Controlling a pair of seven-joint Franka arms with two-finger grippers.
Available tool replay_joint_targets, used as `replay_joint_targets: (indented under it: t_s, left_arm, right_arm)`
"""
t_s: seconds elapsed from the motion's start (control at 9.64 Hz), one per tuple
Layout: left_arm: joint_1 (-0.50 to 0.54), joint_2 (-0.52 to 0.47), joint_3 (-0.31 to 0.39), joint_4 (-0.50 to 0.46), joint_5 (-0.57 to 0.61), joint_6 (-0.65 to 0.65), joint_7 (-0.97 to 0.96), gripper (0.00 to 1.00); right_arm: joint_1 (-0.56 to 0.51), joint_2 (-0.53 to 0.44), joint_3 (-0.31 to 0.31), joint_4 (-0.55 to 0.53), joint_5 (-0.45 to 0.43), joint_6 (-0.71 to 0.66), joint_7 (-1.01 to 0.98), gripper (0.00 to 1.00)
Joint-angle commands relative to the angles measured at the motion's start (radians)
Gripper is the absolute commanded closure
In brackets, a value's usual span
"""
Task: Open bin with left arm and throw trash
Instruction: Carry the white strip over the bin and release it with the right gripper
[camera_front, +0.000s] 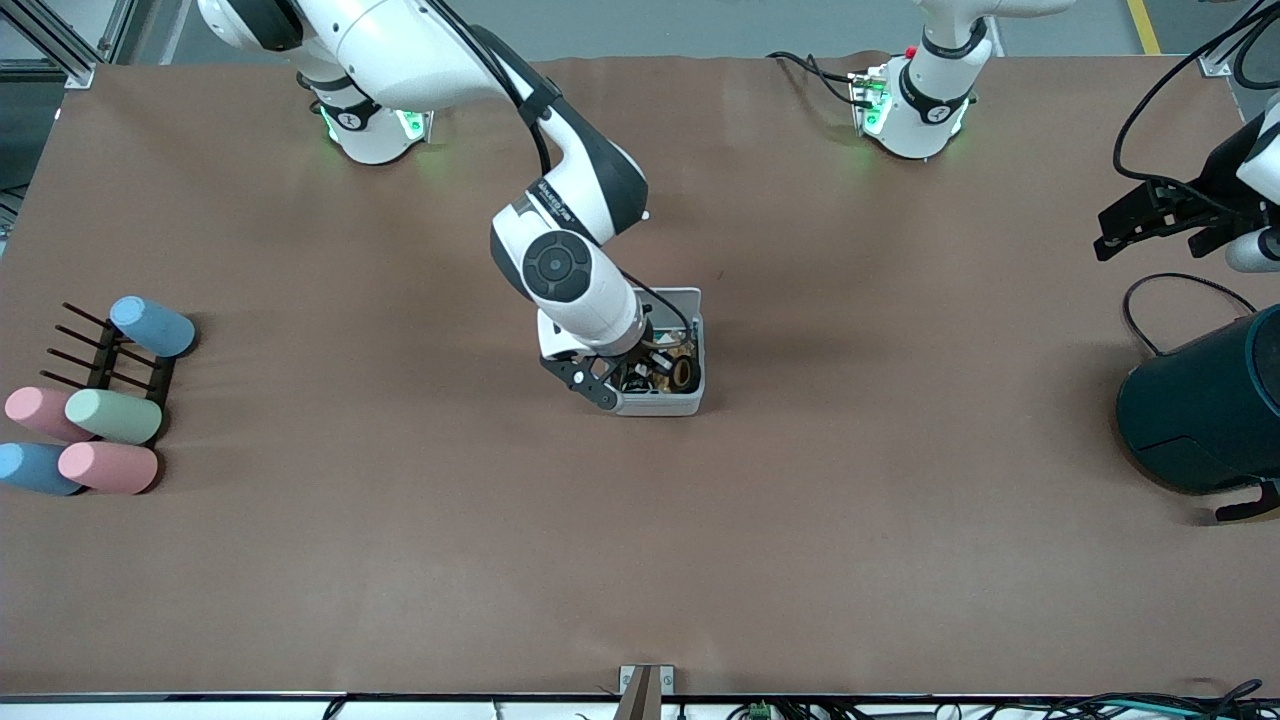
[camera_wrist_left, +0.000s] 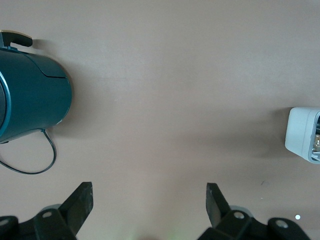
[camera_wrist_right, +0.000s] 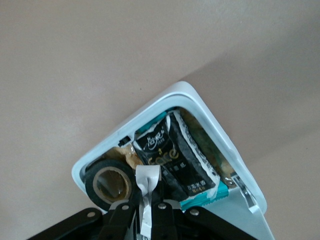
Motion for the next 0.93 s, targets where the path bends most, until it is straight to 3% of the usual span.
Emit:
replay_joint_targets:
  t_s: [0.0,0.21,0.62,0.83]
  left_arm:
    - [0.004,0.013,0.002,0.027,-0.017,-0.004,-0.009,0.0]
    - [0.002,0.012,0.002,0.027,-0.01,-0.004,-0.009,0.0]
    - [0.004,0.013,0.004,0.027,-0.01,-0.004,-0.012,0.0]
    - [0.002,0.013,0.004,0.027,-0.01,-0.004,-0.017,0.0]
  right_arm:
    - [0.005,0.014,-0.01,0.022,0.002,-0.006,0.01,0.63]
    - [0.008,0.012,-0.01,0.022,-0.007,-0.006,0.01,0.52]
    - [-0.005,0.014,-0.01,0.024,-0.006,-0.003,0.01,0.48]
    - [-0.008,0.017,-0.01,0.024,-0.003,0.064,0.01,0.44]
